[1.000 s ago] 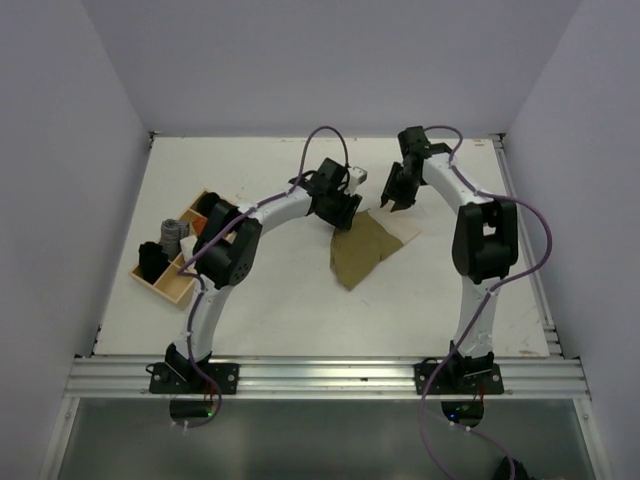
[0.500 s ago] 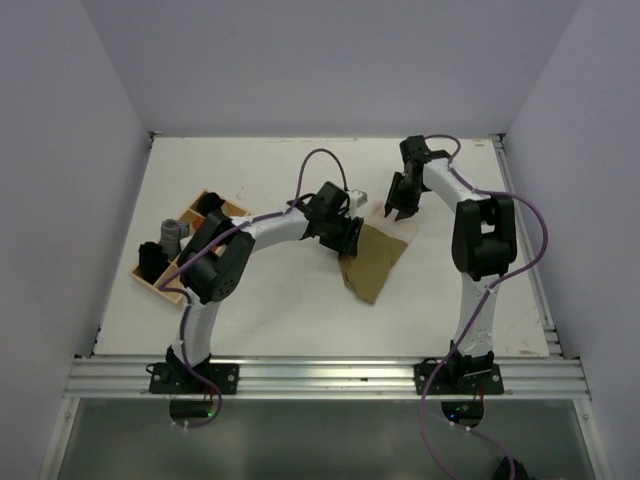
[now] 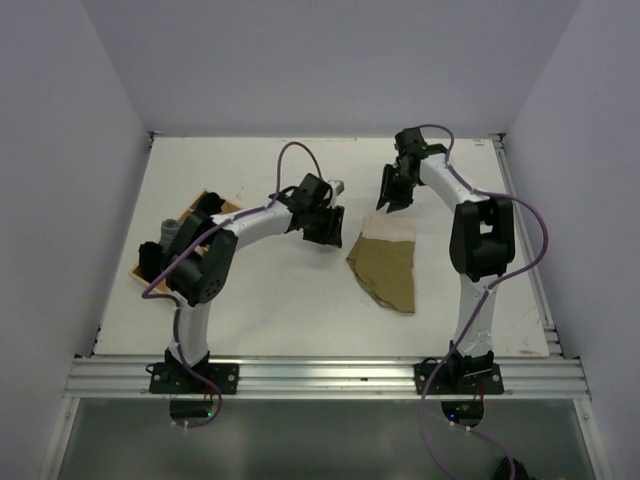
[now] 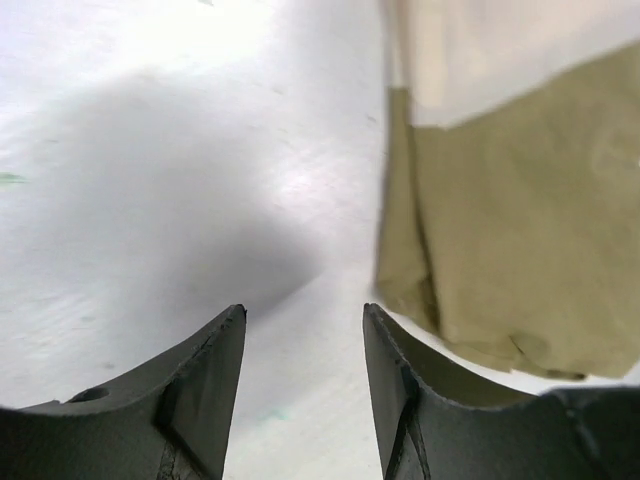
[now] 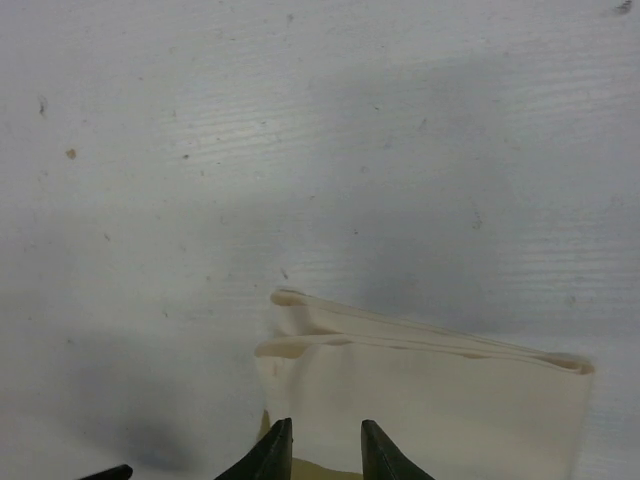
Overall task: Roll the underwear
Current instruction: Fold the underwear
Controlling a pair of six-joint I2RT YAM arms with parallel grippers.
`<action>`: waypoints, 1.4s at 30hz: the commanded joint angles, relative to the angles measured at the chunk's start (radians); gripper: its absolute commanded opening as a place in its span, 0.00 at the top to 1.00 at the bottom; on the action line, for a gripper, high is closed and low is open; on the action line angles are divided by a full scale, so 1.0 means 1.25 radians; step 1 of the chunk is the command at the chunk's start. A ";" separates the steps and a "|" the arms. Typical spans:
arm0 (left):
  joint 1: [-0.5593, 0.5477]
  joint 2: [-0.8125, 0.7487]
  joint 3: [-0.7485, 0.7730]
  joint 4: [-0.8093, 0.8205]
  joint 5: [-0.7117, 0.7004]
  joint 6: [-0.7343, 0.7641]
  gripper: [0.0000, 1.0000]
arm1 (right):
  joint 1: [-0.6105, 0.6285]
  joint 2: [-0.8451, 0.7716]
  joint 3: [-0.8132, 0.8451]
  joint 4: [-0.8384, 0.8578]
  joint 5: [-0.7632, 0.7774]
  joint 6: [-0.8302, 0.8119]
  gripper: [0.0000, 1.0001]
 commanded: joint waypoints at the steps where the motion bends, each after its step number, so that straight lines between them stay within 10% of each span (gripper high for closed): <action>1: 0.028 -0.022 -0.002 0.020 -0.004 -0.018 0.46 | 0.027 -0.022 0.032 0.003 -0.063 -0.039 0.63; 42: 0.012 0.092 -0.056 0.157 0.155 -0.078 0.66 | 0.102 0.159 0.225 -0.134 0.094 0.014 0.71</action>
